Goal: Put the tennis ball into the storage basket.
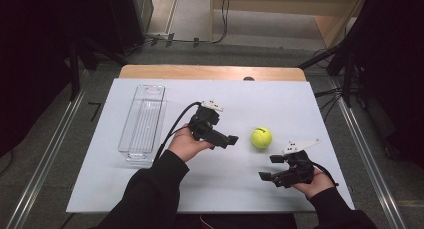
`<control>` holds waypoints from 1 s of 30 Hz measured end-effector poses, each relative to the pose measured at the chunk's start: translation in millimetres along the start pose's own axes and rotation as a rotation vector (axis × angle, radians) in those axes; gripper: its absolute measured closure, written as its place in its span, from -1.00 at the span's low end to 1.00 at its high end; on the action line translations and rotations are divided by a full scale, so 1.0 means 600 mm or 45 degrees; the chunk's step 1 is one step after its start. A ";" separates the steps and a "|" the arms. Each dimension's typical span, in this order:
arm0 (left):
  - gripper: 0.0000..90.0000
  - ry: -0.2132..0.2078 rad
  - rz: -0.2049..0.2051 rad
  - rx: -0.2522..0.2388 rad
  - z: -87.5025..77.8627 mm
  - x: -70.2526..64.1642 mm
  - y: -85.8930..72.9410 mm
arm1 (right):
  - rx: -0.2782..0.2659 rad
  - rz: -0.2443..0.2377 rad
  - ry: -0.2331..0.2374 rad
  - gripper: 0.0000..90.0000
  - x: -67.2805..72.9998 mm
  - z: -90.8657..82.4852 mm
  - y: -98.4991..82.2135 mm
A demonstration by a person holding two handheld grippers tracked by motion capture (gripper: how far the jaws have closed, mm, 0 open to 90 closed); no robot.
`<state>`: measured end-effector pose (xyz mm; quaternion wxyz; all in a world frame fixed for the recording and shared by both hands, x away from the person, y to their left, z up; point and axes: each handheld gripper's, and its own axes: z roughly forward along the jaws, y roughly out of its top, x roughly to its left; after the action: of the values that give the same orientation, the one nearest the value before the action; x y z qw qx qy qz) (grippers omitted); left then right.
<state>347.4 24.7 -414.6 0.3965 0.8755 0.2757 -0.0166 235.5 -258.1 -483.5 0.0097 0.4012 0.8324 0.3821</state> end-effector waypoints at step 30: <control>-0.93 -0.027 0.005 -0.001 0.073 0.002 0.059 | -0.001 -0.006 0.005 -0.63 0.000 0.001 0.000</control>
<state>374.3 -24.2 -420.7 0.4000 0.8756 0.2697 -0.0250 235.7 -257.6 -483.8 0.0089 0.3986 0.8332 0.3832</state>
